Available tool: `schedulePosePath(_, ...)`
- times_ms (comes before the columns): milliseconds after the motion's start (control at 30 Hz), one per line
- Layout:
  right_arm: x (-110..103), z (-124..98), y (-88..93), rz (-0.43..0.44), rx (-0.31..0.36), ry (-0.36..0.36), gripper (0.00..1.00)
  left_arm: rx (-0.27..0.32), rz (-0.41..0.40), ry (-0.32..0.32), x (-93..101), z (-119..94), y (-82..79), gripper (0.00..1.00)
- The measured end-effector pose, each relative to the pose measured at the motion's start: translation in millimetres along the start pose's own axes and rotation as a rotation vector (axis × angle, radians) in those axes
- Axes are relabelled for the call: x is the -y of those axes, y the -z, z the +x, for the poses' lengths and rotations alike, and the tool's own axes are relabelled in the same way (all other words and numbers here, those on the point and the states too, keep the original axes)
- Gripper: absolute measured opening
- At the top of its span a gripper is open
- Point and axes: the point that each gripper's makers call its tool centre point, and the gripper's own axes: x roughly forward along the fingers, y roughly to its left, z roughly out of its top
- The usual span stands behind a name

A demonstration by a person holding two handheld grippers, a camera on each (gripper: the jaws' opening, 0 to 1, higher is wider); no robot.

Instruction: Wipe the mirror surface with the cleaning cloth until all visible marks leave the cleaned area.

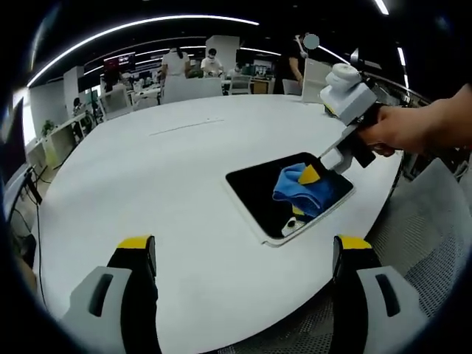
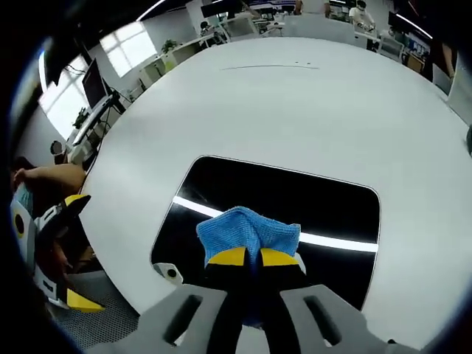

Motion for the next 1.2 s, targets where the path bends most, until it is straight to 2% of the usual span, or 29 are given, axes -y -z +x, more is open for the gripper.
schedulePosePath(200, 6, 6, -13.8, -0.015, 0.013, 0.013, 0.0, -0.002, -0.006, 0.002, 0.1, 0, 0.7, 0.99)
schedulePosePath(333, 10, 13, -25.3, -0.068, 0.038, 0.029, 0.0, 0.007, 0.008, 0.003, 0.7, -1, -1.3, 0.99)
schedulePosePath(667, 20, 24, -49.1, -0.061, 0.063, 0.036, 0.0, -0.003, 0.021, -0.01, -4.6, 0, 2.2, 0.99)
schedulePosePath(933, 22, 31, -61.0, -0.066, 0.074, 0.05, 0.0, -0.003, 0.034, -0.021, -8.5, 1, 3.6, 0.99)
schedulePosePath(967, 22, 30, -59.9, -0.036, 0.06, 0.055, 0.0, -0.017, 0.029, -0.017, -8.0, 2, 6.4, 0.99)
schedulePosePath(1100, 22, 29, -58.7, -0.075, 0.072, 0.039, 0.0, -0.011, 0.031, -0.019, -9.0, 2, 5.8, 0.99)
schedulePosePath(1200, 26, 26, -56.0, -0.061, 0.073, 0.036, 0.0, -0.015, 0.034, -0.017, -8.5, 2, 6.6, 0.99)
